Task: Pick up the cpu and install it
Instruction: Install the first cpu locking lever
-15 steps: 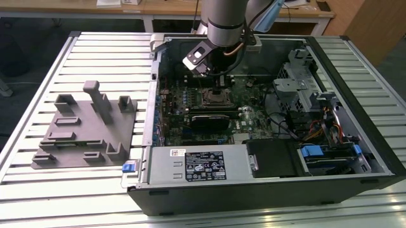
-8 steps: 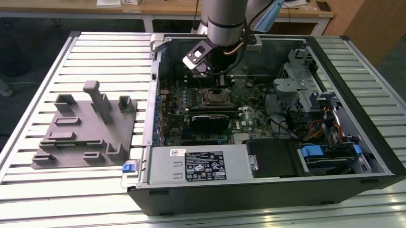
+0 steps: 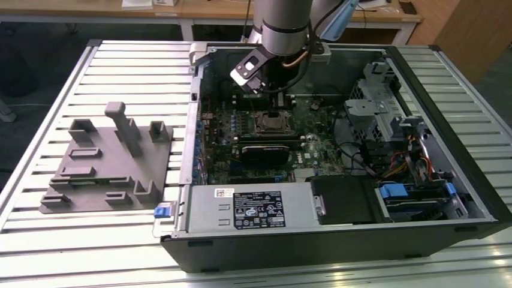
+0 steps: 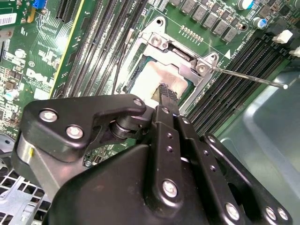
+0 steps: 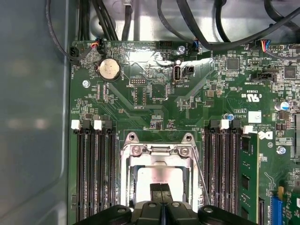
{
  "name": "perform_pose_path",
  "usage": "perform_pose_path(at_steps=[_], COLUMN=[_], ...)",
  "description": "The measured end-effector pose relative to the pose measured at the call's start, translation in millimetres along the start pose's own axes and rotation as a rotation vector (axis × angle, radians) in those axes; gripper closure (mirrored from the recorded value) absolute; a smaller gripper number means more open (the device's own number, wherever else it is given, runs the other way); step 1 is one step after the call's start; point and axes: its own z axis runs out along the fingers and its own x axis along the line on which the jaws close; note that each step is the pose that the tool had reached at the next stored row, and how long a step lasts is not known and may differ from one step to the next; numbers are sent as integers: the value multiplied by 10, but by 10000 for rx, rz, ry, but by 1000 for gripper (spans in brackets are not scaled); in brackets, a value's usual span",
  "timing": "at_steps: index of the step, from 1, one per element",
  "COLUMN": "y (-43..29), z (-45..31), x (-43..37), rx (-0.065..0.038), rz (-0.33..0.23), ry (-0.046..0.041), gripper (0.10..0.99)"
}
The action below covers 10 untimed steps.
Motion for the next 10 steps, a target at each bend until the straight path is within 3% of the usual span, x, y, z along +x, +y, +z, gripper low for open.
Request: perform_pose_path(at_steps=[10], y=[1], z=[-55], x=[1], rx=[0], rz=[0], ry=[1], gripper=[980])
